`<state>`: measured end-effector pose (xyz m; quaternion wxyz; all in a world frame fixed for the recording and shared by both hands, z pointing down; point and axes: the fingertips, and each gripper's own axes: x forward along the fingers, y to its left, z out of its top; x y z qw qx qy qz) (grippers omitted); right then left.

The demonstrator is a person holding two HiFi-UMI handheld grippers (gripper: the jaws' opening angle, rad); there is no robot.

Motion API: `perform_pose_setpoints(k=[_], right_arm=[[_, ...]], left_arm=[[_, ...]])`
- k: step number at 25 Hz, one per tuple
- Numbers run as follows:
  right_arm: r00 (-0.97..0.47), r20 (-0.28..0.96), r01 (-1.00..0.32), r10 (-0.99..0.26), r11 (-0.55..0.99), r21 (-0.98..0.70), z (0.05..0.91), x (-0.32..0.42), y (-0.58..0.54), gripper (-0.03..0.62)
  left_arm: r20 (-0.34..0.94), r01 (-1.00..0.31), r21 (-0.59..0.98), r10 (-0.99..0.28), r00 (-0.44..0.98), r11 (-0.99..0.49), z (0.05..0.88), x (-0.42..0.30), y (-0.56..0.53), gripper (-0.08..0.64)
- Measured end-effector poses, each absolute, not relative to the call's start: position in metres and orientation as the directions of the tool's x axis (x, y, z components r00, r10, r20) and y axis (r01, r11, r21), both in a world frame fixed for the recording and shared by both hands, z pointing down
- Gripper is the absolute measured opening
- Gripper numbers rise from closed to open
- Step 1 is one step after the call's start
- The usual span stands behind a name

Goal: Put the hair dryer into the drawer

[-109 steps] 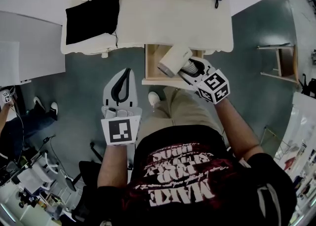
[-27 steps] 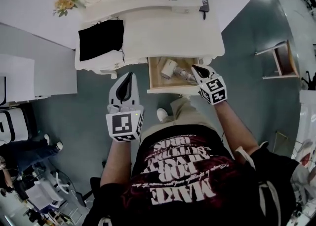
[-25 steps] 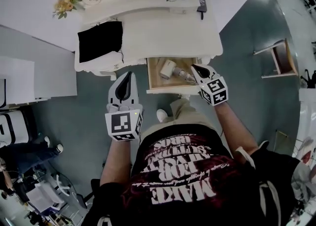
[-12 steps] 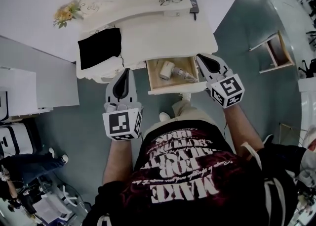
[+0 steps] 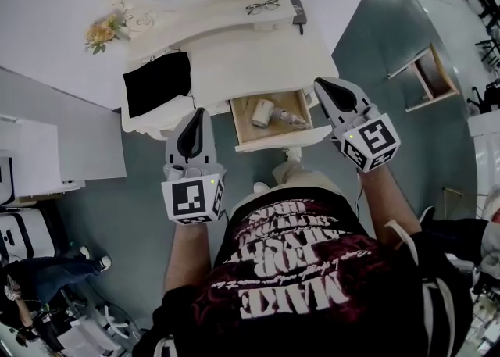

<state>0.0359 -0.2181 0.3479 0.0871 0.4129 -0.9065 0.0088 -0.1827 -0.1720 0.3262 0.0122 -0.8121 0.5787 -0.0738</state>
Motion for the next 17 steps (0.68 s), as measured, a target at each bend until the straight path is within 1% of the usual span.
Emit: perform_pose_setpoints(k=[10, 17], right_arm=[[-0.610, 0.196, -0.778, -0.767, 0.628, 0.037, 0.351, 0.054, -0.208, 0.005], [-0.617, 0.179, -0.776, -0.766, 0.630, 0.026, 0.348, 0.049, -0.206, 0.005]], left_arm=[[0.105, -0.937, -0.083, -0.938, 0.332, -0.340, 0.327, -0.183, -0.171, 0.005], [0.097, -0.934, -0.092, -0.936, 0.337, -0.346, 0.317, -0.186, -0.171, 0.005]])
